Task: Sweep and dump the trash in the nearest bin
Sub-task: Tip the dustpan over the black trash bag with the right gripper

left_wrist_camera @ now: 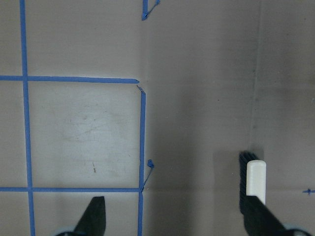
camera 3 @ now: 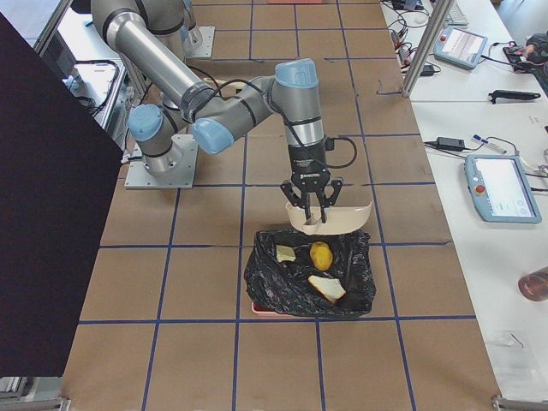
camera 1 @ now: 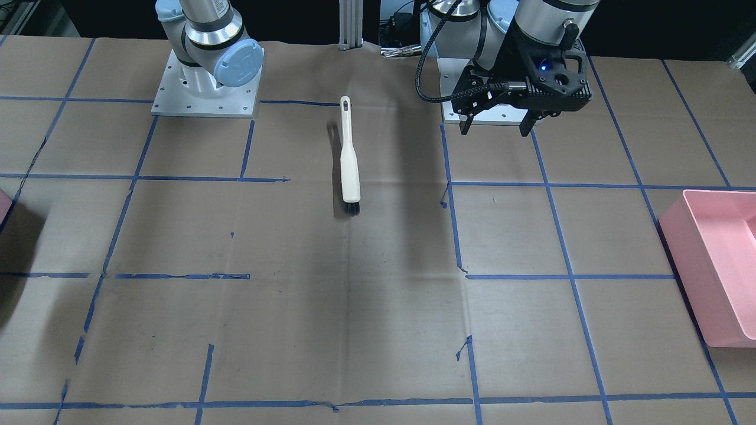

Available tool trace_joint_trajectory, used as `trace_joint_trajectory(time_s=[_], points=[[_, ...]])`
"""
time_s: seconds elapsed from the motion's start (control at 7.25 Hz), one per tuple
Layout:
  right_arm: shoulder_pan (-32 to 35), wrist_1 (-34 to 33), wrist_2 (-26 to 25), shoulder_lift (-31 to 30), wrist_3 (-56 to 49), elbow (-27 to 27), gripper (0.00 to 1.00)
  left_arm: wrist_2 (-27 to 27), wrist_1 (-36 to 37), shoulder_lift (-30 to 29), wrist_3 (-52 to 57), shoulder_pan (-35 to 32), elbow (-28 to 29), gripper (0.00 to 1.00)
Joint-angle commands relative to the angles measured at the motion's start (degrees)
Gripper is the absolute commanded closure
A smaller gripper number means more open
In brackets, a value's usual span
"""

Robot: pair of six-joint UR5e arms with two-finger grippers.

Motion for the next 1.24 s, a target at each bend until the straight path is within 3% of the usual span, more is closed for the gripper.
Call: trace_joint_trajectory(time_s=[0.0,0.41,1.1], points=[[0.0,10.0,6.4,-3.8,10.9,0.1,1.0,0.2,0.0,0.0,0.2,0.0,0.0,0.0],[3.4,22.3,11.7,-6.3,29.9,0.1,1.0,0.4,0.6,0.0,0.6,0.0,-0.5,0.0],[24.1,29.3,12.4,-5.9,71.0,0.3,1.0,2.3,0.6,1.0,0.3,0.1,-0.9,0.0]])
